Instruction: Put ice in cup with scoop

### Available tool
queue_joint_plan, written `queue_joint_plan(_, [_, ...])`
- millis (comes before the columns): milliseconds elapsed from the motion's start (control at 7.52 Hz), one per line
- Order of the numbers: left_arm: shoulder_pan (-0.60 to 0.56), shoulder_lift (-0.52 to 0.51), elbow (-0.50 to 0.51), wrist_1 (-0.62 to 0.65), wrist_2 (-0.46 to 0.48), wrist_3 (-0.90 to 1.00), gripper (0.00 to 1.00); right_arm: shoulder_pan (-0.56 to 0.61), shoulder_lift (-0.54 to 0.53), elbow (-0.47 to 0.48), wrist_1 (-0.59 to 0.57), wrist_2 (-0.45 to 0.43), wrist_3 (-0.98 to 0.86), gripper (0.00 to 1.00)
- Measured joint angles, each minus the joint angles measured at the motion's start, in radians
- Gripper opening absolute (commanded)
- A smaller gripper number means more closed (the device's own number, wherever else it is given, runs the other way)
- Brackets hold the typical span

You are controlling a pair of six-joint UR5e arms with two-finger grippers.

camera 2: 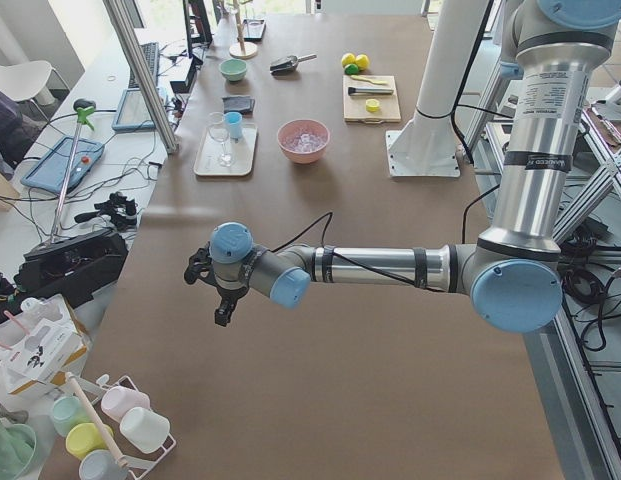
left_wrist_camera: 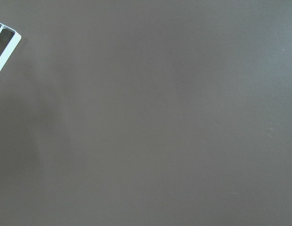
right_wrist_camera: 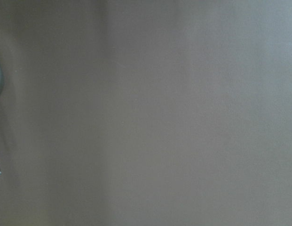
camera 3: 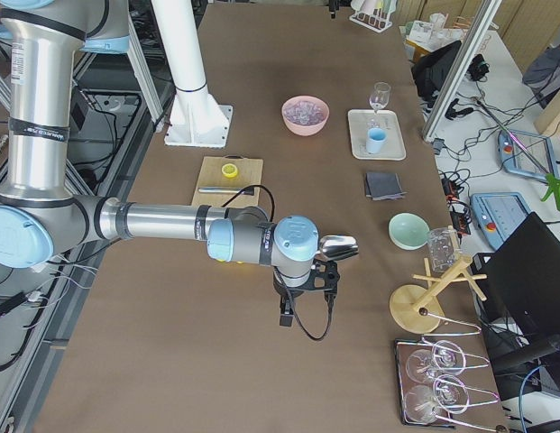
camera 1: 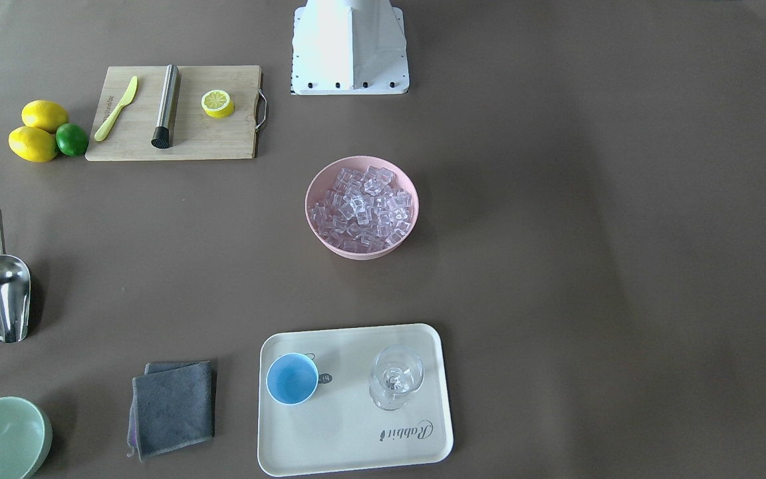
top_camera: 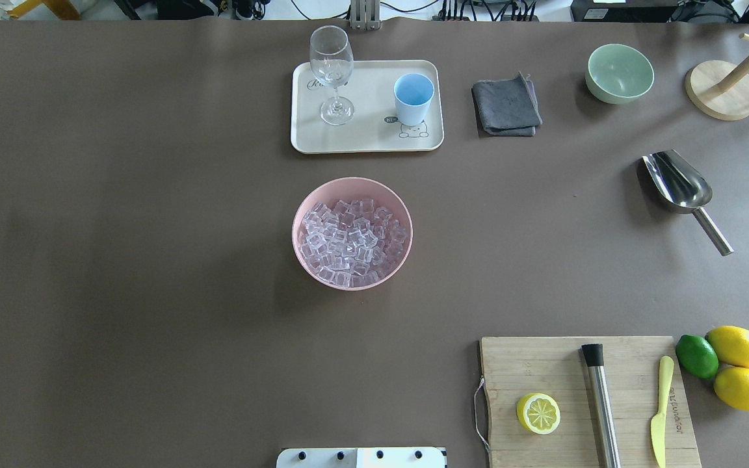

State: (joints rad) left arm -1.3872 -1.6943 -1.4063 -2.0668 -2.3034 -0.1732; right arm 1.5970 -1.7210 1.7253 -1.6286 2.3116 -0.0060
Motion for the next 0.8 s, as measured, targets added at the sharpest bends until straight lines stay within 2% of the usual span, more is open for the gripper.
queue_joint_plan(797, [-0.008,0.008,0.015,0.001,0.005,0.006,0.99,0.0,-0.011,0.003,0.003,0.0,-0.008,1.0])
